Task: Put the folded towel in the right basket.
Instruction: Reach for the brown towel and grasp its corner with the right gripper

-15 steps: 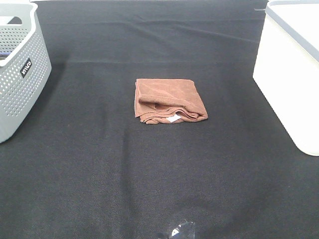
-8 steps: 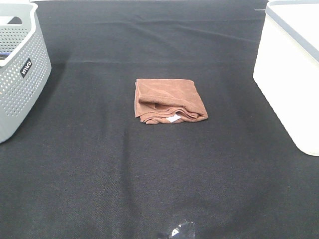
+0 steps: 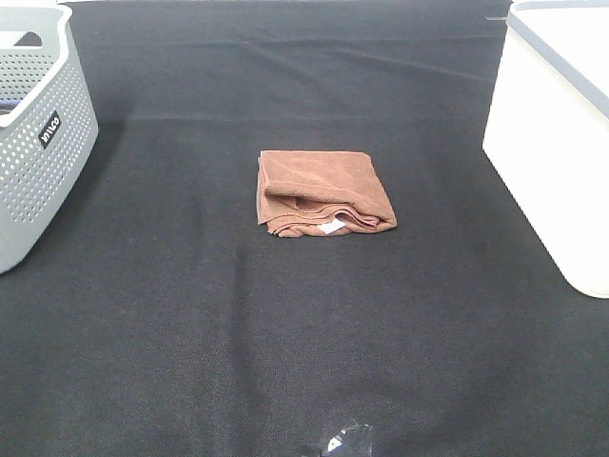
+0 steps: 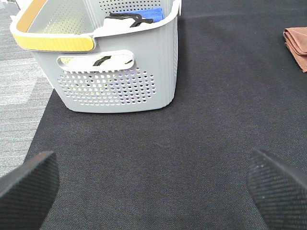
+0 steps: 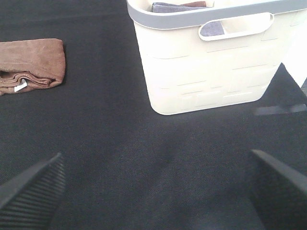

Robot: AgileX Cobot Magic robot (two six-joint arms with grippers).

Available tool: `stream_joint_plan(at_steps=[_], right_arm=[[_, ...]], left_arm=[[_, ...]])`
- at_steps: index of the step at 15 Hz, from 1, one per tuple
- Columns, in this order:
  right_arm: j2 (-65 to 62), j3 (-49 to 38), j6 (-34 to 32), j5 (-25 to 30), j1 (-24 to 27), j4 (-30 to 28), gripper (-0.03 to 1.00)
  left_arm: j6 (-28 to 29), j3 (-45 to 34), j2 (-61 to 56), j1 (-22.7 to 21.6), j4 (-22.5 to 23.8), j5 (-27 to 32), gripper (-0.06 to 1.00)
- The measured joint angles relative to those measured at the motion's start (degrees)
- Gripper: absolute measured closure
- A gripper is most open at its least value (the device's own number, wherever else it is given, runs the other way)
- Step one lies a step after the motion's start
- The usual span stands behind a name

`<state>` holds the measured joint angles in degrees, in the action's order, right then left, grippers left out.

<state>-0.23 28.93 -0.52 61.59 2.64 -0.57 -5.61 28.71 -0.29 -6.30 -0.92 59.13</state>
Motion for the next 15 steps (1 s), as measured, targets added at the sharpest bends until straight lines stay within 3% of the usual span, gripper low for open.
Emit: stream_joint_plan(at_steps=[15], right_arm=[[0.00,0.00,0.86,0.00,0.00,2.01,-0.01]], left_arm=[[0.00,0.00,0.00,0.00,0.00,0.00,-0.05]])
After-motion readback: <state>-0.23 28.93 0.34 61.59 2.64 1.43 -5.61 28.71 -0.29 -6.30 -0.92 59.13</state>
